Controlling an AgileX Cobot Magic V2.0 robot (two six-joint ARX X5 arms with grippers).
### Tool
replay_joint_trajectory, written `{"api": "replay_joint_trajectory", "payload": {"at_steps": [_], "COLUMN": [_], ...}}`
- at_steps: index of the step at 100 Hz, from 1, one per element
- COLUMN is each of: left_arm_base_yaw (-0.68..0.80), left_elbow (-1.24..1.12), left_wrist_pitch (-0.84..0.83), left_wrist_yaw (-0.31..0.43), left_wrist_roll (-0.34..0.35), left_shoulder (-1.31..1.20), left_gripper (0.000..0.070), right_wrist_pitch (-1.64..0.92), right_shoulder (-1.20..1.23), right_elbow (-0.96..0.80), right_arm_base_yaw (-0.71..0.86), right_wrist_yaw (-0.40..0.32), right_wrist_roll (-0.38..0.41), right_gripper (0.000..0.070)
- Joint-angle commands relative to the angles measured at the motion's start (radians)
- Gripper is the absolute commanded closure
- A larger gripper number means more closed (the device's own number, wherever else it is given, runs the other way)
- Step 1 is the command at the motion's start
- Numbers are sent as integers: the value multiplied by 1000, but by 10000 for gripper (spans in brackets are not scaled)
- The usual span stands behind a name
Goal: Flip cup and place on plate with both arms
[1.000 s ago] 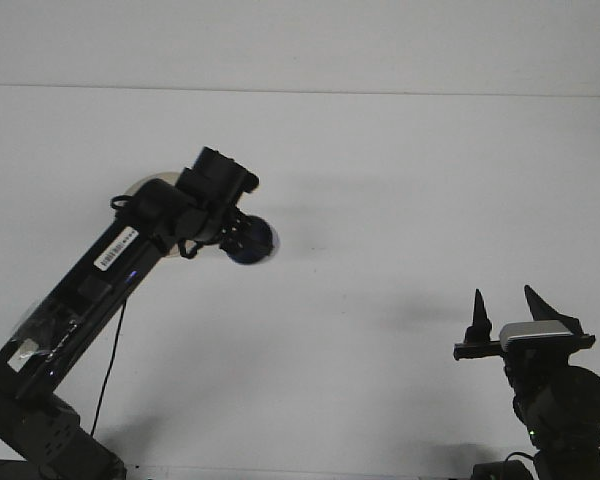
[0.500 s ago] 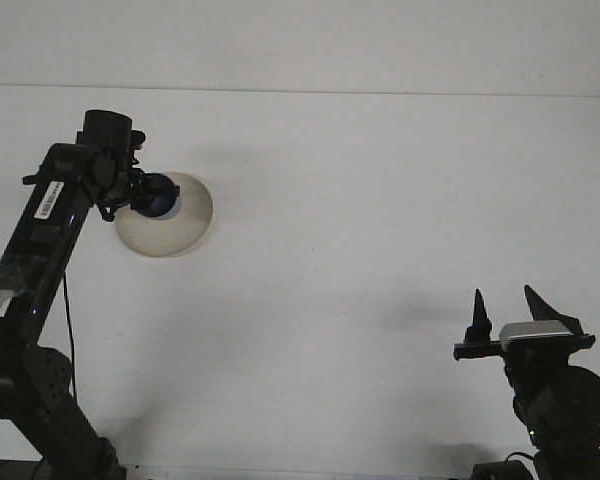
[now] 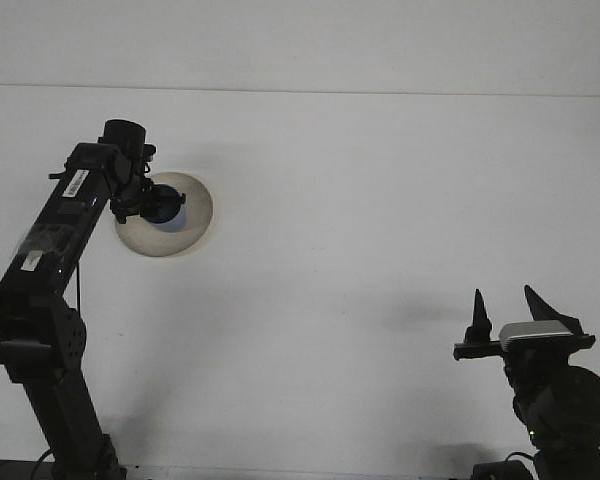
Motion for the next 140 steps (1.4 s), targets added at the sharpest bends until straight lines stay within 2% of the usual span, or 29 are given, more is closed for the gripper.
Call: {"api": "replay_joint_trajectory", "payload": {"at_steps": [1,14,18,22,65,87,116,140], "left_arm_base_yaw": [3,3,3,3,3,3,-20,-21], "left_elbow": [21,32,46,64,467,482,345,-54], "left_wrist_pitch": [-5,-5,-15,-25,-267,-315,-300,-80], "left_wrist_yaw": [5,21,28,29,29,29,29,29], "left_wrist_roll": [-2,-2,-2,-2,-10,-52,-54,-55], "left_shoulder": [36,35,35,35,33,-16,-182,-467], "left_gripper": [582,278,220,190,190,191,191,191], "right_wrist_pitch": [10,10,10,10,10,10,9,9], "right_shoulder": [0,0,0,0,0,0,0,0], "right_elbow": [6,6,6,6,6,6,6,6], "right_arm_base_yaw": [2,2,2,2,2,2,2,2], "right_wrist_yaw": [0,0,0,0,0,1,2,2], "right_wrist_roll": [-4,-4,-4,-4,-5,-5,-8,-8], "right_gripper": [212,212,212,212,212,212,212,212]}}
